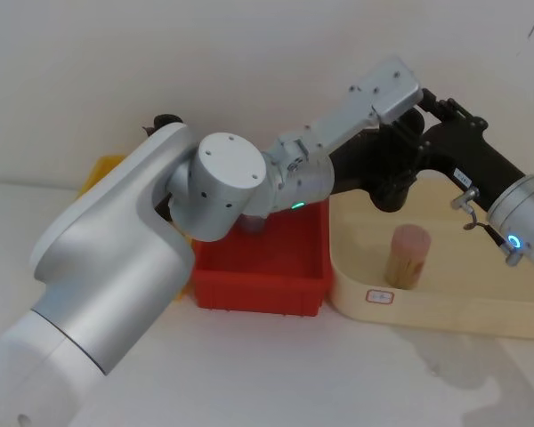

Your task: Pick up the garbage bag with the one hand and transfer it to the other hand.

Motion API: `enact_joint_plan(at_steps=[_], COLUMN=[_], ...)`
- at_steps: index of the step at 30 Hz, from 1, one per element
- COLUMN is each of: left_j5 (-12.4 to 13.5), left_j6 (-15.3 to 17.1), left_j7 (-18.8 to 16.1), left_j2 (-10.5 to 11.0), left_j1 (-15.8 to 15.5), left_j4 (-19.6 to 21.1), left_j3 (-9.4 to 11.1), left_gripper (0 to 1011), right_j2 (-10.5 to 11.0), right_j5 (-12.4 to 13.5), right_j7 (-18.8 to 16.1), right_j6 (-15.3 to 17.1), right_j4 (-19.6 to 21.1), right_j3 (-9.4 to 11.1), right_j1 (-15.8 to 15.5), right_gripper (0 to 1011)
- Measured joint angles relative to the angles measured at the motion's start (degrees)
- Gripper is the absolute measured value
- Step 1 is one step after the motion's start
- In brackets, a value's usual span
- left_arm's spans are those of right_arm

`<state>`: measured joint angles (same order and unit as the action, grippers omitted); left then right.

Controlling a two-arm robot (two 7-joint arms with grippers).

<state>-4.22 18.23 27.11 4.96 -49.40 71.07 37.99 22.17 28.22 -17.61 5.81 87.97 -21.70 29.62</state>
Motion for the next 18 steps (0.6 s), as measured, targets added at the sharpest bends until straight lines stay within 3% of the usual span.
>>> enact_joint_plan(at_steps=[18], left_j5=[0.6], left_j6=[-0.5], left_j7=[-0.7], left_j2=[0.1], left_j1=[0.0], left_j4=[0.4], left_j3=[-0.2], left_gripper=[486], right_j2=[-0.9], right_j5=[1.8], right_j7=[-3.4], right_j6=[1.3], right_j4=[-2.7], right_j3=[0.3], right_j1=[1.1], right_gripper=[631])
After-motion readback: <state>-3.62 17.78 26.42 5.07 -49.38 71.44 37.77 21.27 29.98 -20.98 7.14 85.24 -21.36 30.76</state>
